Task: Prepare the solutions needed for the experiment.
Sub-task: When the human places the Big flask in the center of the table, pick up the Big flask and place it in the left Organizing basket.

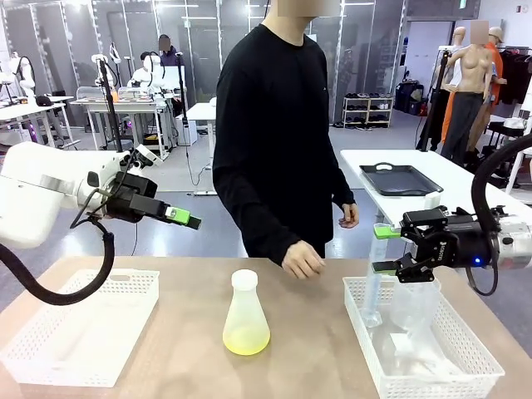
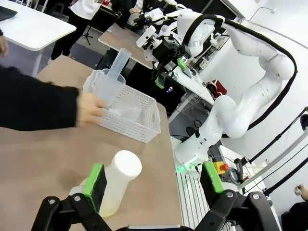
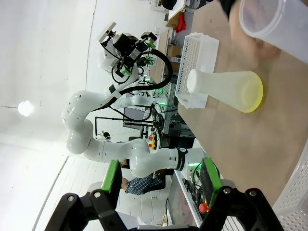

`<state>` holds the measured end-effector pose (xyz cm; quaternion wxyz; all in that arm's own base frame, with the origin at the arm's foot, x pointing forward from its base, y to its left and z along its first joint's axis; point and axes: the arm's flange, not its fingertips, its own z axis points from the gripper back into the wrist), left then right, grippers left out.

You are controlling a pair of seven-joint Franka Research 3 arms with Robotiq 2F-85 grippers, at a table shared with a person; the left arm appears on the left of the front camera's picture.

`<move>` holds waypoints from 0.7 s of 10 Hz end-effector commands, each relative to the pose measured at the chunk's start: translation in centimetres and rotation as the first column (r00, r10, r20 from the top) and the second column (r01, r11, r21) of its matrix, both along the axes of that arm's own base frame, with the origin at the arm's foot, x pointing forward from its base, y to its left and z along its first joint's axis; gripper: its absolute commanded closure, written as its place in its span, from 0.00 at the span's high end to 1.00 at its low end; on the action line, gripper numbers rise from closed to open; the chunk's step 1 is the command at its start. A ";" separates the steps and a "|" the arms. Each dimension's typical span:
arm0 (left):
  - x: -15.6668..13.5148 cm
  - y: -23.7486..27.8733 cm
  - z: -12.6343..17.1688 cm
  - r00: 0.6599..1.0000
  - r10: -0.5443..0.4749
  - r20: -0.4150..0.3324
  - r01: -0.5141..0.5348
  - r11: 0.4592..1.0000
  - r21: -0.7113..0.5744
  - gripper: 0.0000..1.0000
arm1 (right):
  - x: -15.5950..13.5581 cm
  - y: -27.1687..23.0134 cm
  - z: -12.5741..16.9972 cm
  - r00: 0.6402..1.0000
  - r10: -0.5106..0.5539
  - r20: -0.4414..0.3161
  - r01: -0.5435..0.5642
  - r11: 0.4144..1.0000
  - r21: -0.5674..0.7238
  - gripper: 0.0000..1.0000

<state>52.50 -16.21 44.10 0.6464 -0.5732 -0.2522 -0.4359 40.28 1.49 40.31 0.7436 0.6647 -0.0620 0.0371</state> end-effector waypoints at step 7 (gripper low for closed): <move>7.7 -5.2 1.2 0.921 -0.217 0.325 0.217 0.975 0.035 1.00 | 0.0 0.0 -0.1 1.000 0.003 0.018 -0.004 1.000 0.002 0.83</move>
